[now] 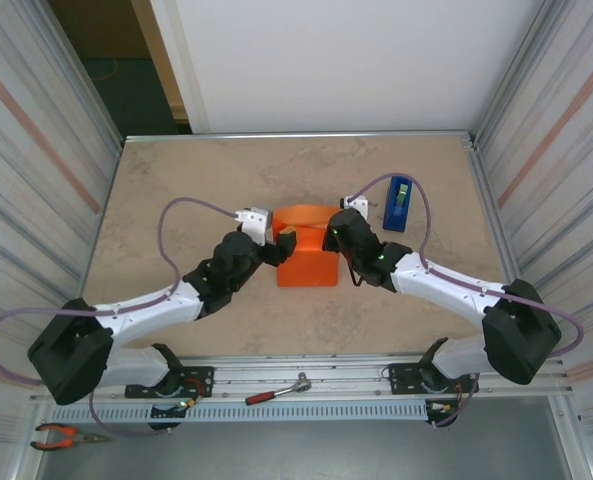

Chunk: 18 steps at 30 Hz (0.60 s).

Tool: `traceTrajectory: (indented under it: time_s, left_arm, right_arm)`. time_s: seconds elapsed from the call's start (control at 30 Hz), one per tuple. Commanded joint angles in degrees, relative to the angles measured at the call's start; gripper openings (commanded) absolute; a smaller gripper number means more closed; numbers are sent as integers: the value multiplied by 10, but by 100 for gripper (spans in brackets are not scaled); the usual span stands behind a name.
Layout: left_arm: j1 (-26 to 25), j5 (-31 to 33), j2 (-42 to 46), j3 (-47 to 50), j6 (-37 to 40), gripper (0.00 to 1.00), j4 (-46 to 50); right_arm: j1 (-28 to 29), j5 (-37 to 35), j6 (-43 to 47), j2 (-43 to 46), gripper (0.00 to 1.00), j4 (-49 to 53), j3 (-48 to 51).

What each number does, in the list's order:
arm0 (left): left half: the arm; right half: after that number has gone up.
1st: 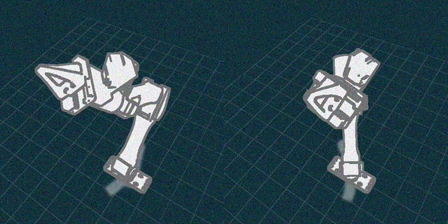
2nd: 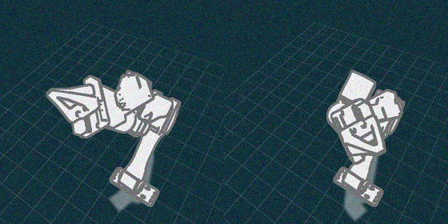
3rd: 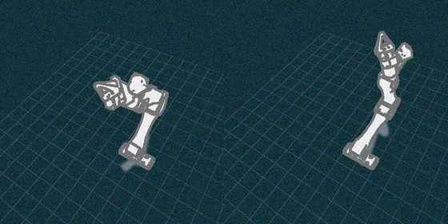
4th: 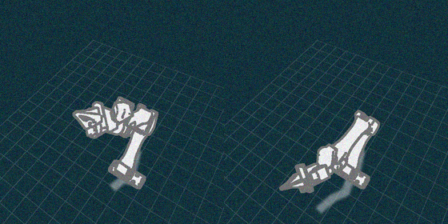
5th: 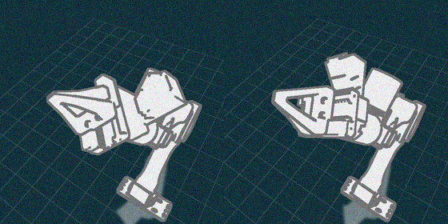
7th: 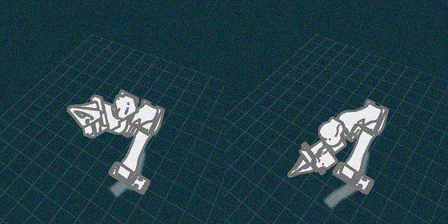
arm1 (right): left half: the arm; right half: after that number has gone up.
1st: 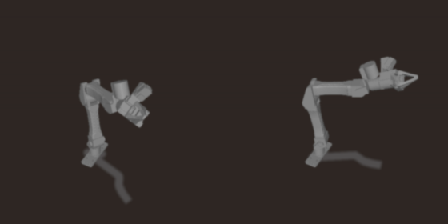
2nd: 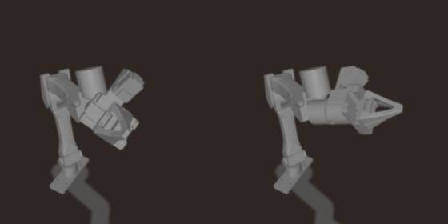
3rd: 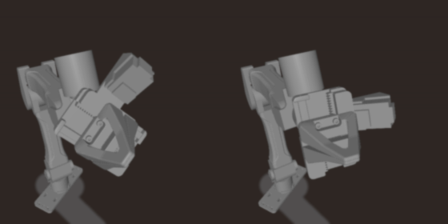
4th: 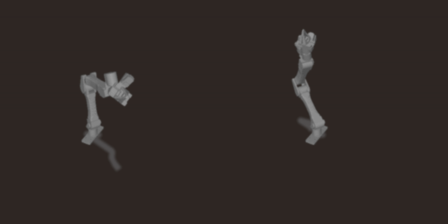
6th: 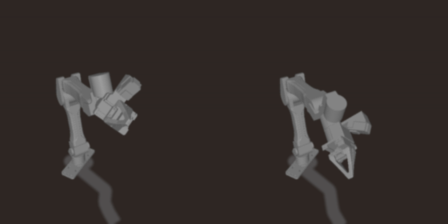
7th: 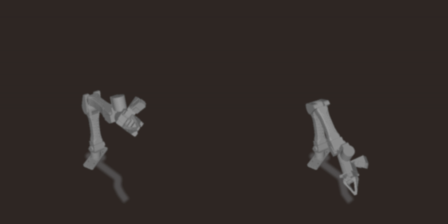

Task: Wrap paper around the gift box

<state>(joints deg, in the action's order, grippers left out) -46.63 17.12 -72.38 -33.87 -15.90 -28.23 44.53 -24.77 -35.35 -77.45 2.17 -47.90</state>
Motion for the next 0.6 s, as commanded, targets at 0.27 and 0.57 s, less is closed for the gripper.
traceTrajectory:
  time_s: [0.27,0.57]
  left_arm:
    - [-23,119,-74,-44,10,72,11]
    - [-59,181,-86,-39,-4,70,45]
  right_arm:
    - [-7,31,8,19,21,47,-14]
    - [-41,63,-4,124,83,101,-38]
